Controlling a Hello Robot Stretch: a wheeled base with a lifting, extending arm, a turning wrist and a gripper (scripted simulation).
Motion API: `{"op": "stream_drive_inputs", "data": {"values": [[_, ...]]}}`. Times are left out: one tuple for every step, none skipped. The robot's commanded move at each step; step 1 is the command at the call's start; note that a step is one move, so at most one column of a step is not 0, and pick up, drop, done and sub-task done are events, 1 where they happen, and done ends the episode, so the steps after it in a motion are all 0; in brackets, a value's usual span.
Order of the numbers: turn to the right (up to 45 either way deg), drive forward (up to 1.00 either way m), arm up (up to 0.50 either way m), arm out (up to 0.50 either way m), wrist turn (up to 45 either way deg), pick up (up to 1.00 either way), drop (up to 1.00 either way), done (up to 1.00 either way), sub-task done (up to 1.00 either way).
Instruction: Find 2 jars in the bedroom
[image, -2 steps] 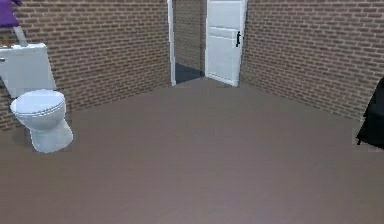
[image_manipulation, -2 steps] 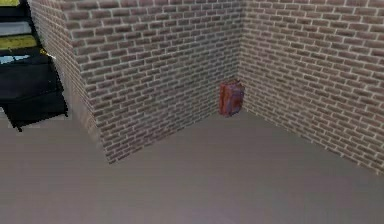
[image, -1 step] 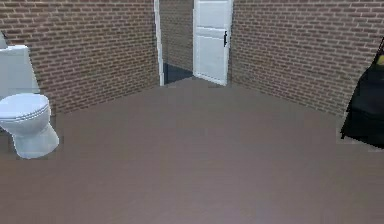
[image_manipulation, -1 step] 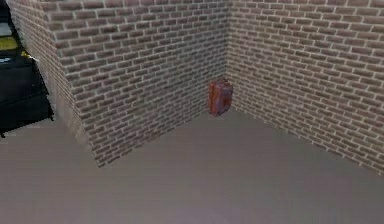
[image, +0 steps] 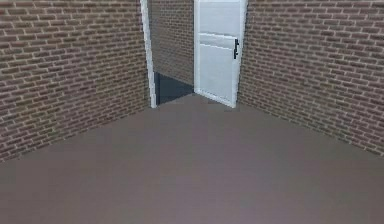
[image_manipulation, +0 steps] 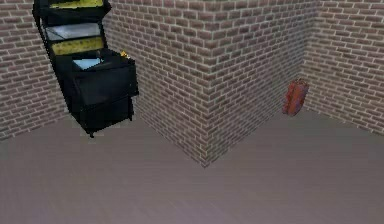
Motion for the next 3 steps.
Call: {"op": "stream_drive_inputs", "data": {"values": [[0.0,1.0,0.0,0.0,0.0,0.0,0.0,0.0,0.0],[0.0,1.0,0.0,0.0,0.0,0.0,0.0,0.0,0.0],[0.0,1.0,0.0,0.0,0.0,0.0,0.0,0.0,0.0]]}}
